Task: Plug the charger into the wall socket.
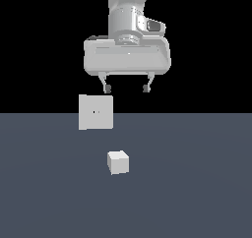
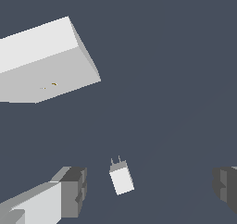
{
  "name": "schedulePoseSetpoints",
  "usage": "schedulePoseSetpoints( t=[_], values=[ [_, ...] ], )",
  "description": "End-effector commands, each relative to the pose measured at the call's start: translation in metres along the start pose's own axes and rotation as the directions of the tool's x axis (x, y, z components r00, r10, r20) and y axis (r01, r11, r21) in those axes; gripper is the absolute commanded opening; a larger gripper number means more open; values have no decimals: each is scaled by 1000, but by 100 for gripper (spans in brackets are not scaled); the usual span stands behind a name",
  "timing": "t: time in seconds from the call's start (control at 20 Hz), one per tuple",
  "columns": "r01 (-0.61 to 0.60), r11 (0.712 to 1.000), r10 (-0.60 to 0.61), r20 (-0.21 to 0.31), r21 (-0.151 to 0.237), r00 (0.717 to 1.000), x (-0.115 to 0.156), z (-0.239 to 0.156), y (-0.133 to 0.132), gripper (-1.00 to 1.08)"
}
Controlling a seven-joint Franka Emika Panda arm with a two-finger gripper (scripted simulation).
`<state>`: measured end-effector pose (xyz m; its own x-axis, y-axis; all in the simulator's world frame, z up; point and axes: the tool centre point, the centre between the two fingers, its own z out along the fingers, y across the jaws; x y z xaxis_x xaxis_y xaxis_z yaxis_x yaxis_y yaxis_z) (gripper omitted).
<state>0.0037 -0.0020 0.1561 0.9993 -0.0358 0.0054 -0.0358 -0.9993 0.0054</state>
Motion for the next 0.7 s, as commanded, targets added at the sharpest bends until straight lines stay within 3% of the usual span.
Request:
schedulePoseSetpoints(
  t=[0.0,0.65],
  values=[
    [0,1000,0,0,0,1000,0,0,0,100],
    [50,999,-49,-45,7,998,-14,12,-4,100]
  ],
)
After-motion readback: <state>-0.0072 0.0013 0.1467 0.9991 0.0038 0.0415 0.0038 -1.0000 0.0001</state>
